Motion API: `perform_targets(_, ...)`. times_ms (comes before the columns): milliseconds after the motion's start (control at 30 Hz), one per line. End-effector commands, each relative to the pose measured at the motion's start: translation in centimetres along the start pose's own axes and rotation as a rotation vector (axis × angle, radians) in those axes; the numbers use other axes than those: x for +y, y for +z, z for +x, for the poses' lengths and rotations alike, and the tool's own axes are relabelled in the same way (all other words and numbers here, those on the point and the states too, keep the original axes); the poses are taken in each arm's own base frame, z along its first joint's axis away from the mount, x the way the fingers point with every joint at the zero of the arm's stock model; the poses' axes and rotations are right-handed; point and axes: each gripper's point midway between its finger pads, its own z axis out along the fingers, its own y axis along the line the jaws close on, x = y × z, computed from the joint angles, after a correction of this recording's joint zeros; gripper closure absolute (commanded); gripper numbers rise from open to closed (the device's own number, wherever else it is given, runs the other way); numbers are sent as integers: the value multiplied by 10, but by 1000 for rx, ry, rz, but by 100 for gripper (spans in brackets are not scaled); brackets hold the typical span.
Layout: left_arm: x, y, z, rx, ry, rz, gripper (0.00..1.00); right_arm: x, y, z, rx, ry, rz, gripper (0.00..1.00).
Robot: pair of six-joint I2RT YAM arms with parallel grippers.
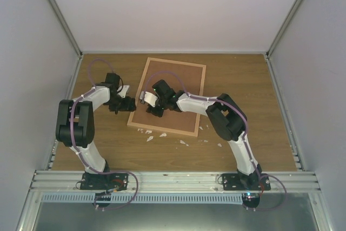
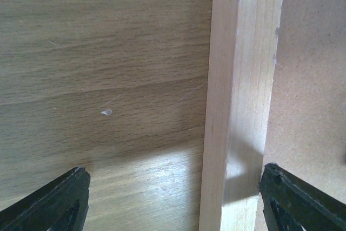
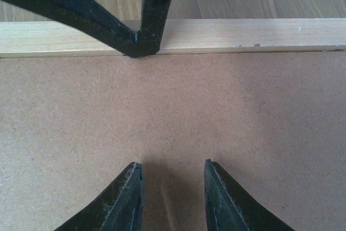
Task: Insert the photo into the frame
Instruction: Install the photo frame at the center of the board.
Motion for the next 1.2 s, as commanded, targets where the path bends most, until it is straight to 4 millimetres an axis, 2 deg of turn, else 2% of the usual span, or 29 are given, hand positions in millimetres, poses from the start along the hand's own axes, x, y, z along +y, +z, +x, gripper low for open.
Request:
perform_targets(0, -2, 11, 17, 48, 28, -12, 15, 9, 21, 82, 238, 28, -3, 68)
perform_targets(200, -5, 9, 22, 72, 62, -18, 17, 6, 21, 83, 237, 38, -1, 68)
perform_targets(433, -25, -35, -13, -98, 92, 45, 16, 6, 21, 85, 239, 43, -5, 68)
perform_targets(533, -24, -46, -19, -135, 97, 26, 16, 6, 21, 85, 239, 43, -4, 68)
perform_targets(733, -9, -23, -1, -52, 69, -20, 16, 6, 22, 85, 239, 46, -6, 68)
perform_targets(1167, -1, -8, 4, -7, 56, -50, 17, 6, 21, 87, 243, 48, -7, 68)
